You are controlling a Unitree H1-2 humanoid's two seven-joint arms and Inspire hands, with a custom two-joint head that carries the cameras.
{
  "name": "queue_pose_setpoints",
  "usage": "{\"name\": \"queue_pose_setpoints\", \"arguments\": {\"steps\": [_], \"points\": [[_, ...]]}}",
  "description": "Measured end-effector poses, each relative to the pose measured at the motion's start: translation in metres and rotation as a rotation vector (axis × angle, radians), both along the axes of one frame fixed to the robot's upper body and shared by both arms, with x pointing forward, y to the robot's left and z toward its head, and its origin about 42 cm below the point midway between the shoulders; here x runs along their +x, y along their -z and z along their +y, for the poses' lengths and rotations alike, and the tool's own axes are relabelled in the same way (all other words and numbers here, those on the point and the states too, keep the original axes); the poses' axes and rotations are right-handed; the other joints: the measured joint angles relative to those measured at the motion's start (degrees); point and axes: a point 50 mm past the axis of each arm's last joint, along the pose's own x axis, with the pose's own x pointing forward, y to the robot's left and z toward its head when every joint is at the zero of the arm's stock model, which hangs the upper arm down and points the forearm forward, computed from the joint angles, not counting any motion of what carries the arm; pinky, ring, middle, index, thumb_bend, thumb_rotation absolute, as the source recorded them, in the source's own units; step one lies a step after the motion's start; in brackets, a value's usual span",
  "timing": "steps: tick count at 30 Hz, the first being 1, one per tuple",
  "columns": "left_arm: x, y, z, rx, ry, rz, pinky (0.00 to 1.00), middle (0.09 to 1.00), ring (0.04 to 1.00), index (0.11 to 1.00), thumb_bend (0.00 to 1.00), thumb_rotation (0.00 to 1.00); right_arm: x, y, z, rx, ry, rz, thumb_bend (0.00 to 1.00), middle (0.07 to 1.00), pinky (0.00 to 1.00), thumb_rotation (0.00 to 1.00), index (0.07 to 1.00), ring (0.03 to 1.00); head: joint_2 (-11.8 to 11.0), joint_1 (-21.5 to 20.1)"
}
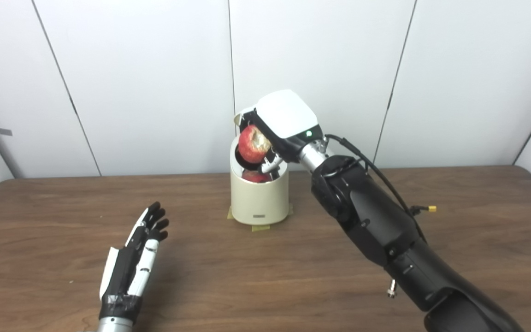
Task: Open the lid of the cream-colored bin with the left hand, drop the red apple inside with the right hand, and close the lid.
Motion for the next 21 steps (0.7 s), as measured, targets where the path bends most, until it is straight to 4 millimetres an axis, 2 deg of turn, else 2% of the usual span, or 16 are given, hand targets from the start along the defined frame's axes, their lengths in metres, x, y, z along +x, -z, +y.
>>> {"name": "queue_pose_setpoints", "arguments": {"steps": [10,21], "points": [[0.0,0.0,-0.001,0.002,0.005,0.0,0.86,0.925,0.889,0.937,0.37,0.8,0.001,0.004,-0.003,-0.028,0.023,0.029,0.51,0.565,0.34,0.0,0.458,0.444,-0.8,-0.1],[0.0,0.0,-0.001,-0.005,0.009,-0.003,0.85,0.921,0.884,0.936,0.33,0.73,0.004,0.005,-0.012,-0.054,0.075,0.022,0.51,0.555,0.31,0.0,0.471,0.439,-1.1,0.2]]}}
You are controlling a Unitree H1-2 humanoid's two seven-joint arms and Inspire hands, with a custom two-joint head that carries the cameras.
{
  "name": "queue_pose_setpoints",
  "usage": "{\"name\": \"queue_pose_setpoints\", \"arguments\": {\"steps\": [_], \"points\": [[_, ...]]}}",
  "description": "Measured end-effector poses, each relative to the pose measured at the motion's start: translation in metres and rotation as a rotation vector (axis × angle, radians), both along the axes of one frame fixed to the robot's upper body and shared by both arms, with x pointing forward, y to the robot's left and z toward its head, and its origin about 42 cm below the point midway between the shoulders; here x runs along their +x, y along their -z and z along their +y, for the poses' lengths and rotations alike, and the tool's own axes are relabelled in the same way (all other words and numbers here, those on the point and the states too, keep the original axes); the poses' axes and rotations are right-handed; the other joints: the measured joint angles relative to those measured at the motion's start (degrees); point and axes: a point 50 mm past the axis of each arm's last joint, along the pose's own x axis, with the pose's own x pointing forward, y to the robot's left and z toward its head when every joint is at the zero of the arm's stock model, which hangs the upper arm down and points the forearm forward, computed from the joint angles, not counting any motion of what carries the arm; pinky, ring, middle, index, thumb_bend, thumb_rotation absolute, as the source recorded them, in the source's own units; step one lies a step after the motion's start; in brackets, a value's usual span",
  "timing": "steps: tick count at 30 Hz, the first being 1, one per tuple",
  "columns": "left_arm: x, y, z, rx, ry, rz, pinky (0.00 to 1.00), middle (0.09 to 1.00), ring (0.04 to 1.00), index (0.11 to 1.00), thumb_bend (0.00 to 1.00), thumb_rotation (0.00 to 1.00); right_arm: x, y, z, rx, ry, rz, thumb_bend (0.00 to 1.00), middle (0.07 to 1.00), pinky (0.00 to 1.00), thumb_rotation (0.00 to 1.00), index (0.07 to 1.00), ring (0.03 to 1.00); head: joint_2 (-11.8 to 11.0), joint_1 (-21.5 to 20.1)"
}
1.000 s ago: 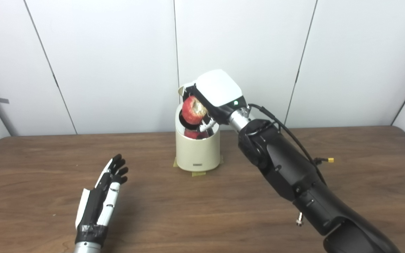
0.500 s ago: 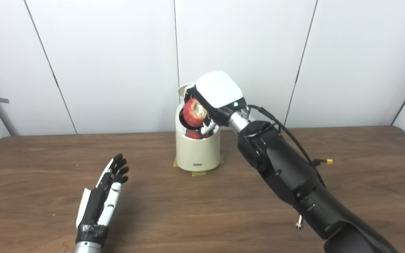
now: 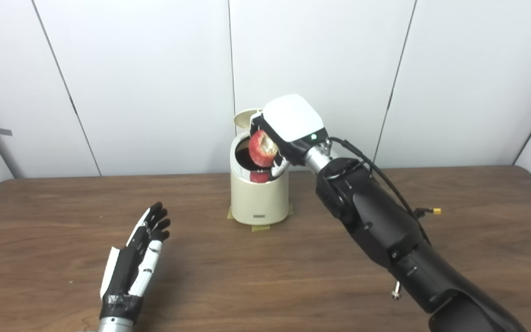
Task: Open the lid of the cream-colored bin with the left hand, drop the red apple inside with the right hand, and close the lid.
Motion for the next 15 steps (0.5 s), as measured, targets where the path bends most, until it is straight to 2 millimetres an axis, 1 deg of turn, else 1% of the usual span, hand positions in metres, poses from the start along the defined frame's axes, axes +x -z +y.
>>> {"name": "queue_pose_setpoints", "arguments": {"steps": [2,7,9,12,15], "points": [[-0.0001,0.0001,0.0,0.0,0.0,0.0,0.85,0.924,0.885,0.937,0.33,0.72,0.0005,0.0,-0.0014,0.001,0.008,0.0,0.52,0.546,0.31,0.0,0.477,0.43,0.0,0.0],[-0.0001,0.0,0.0,0.004,-0.003,-0.001,0.83,0.913,0.875,0.93,0.34,0.72,0.0005,0.0001,-0.0015,0.001,0.01,0.001,0.51,0.557,0.32,0.0,0.473,0.435,0.0,0.0],[-0.0003,-0.001,-0.0001,0.006,-0.002,-0.018,0.84,0.912,0.875,0.929,0.32,0.7,0.0005,0.0002,-0.0015,0.001,0.01,0.001,0.52,0.545,0.32,0.0,0.481,0.426,-0.2,0.2],[-0.0006,-0.0019,-0.0003,0.007,-0.002,-0.031,0.83,0.911,0.874,0.929,0.33,0.72,0.0005,0.0001,-0.0012,0.004,0.009,0.003,0.52,0.549,0.32,0.0,0.48,0.43,0.0,0.4],[-0.0006,-0.0019,-0.0005,0.009,-0.003,-0.032,0.85,0.916,0.88,0.934,0.32,0.72,0.0003,0.0001,-0.0004,0.01,0.005,0.005,0.52,0.549,0.32,0.0,0.471,0.415,0.1,0.4]]}}
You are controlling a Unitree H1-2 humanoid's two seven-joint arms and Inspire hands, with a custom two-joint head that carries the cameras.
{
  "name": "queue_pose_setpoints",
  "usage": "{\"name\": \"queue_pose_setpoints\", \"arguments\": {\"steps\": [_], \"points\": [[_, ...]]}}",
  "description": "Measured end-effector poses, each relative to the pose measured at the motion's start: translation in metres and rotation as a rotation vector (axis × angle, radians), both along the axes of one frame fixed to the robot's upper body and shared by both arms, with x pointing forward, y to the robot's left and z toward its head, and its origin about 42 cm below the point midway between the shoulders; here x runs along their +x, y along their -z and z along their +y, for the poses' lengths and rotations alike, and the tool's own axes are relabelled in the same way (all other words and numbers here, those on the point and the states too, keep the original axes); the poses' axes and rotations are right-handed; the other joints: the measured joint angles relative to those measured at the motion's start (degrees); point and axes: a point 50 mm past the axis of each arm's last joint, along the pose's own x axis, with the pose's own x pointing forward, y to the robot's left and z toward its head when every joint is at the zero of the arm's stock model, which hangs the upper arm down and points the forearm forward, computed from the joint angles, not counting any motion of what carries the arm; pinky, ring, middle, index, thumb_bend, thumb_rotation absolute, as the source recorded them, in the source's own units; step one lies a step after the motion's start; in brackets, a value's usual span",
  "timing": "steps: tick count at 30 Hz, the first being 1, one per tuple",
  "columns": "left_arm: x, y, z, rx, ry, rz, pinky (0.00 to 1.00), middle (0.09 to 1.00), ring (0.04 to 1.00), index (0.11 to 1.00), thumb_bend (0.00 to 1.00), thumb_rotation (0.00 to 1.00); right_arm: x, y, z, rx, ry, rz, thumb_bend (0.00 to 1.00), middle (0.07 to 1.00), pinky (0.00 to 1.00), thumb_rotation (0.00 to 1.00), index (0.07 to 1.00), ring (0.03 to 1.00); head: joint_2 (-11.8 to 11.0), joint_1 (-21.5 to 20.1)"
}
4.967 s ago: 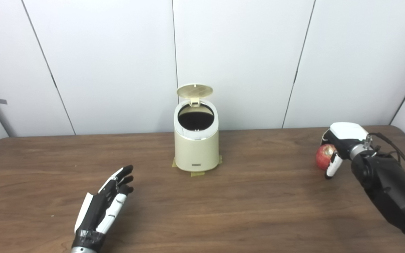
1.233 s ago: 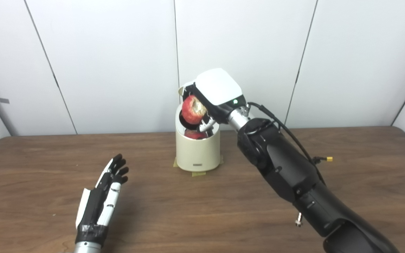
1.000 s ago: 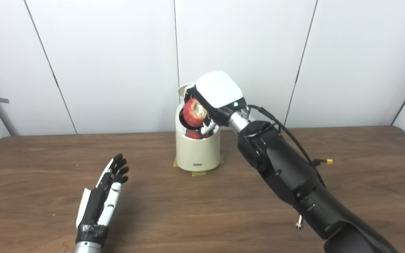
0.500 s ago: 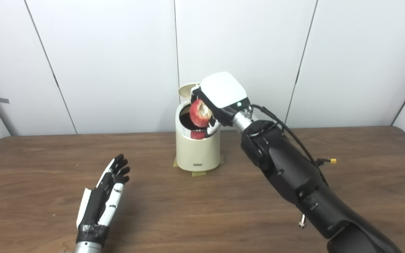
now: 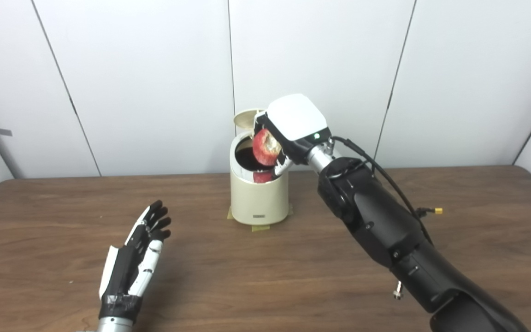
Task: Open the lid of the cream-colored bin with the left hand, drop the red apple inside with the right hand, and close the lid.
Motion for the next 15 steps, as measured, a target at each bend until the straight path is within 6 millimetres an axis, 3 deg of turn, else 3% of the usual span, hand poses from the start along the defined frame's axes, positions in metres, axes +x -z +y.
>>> {"name": "queue_pose_setpoints", "arguments": {"steps": [10,12,15], "points": [[0.0002,0.0,-0.0017,0.007,0.004,0.0,0.83,0.912,0.874,0.928,0.33,0.69,-0.0019,-0.0011,0.002,0.028,-0.076,-0.049,0.52,0.563,0.36,0.0,0.467,0.446,0.2,0.6],[0.0003,0.0,-0.0018,0.008,0.003,-0.001,0.82,0.912,0.874,0.927,0.32,0.69,-0.0018,-0.0009,0.002,0.03,-0.08,-0.05,0.52,0.572,0.37,0.11,0.482,0.451,0.4,0.5],[0.0003,-0.0001,-0.0019,0.009,0.002,-0.001,0.83,0.911,0.872,0.925,0.34,0.68,-0.0013,0.0,0.0019,0.029,-0.081,-0.046,0.53,0.587,0.38,0.13,0.485,0.464,0.5,0.6]]}}
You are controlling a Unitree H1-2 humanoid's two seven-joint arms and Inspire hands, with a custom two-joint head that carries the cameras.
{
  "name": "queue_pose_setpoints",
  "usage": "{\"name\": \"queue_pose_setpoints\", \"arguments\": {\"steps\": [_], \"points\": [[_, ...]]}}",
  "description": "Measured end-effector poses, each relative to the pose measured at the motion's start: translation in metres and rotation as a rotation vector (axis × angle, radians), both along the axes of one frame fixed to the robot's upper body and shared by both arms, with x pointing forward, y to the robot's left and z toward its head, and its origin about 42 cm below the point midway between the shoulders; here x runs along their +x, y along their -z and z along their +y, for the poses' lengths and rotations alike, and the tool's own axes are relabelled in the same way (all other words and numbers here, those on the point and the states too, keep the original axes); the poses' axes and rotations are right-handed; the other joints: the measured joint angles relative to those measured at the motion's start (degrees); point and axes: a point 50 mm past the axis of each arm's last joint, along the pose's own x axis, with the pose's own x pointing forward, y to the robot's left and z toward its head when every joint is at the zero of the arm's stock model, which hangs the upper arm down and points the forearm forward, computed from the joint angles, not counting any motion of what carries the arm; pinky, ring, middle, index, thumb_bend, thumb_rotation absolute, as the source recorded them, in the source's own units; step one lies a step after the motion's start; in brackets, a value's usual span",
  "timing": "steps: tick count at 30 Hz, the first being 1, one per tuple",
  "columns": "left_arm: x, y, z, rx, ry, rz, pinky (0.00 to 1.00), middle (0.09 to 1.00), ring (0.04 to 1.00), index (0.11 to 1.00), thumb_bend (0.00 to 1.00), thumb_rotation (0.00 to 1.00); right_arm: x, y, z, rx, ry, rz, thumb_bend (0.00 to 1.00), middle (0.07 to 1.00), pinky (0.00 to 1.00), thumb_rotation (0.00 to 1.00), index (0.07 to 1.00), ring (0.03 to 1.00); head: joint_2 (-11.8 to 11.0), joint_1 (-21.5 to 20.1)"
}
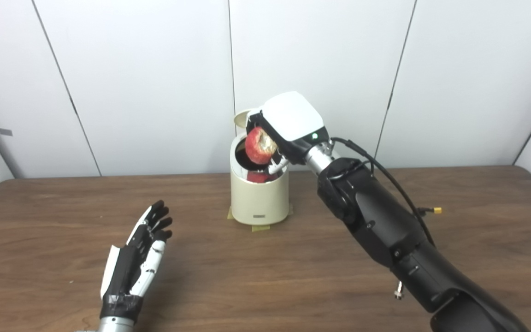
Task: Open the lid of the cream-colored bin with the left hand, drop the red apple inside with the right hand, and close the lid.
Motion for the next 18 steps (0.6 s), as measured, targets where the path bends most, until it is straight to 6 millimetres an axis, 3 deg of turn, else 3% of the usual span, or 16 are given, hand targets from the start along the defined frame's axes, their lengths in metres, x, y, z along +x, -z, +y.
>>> {"name": "queue_pose_setpoints", "arguments": {"steps": [18], "points": [[0.0001,0.0,-0.0007,0.001,0.002,0.0,0.83,0.911,0.875,0.926,0.31,0.67,0.0004,0.0039,-0.0004,-0.018,0.023,0.032,0.52,0.648,0.4,0.14,0.488,0.501,-0.2,-0.4]]}}
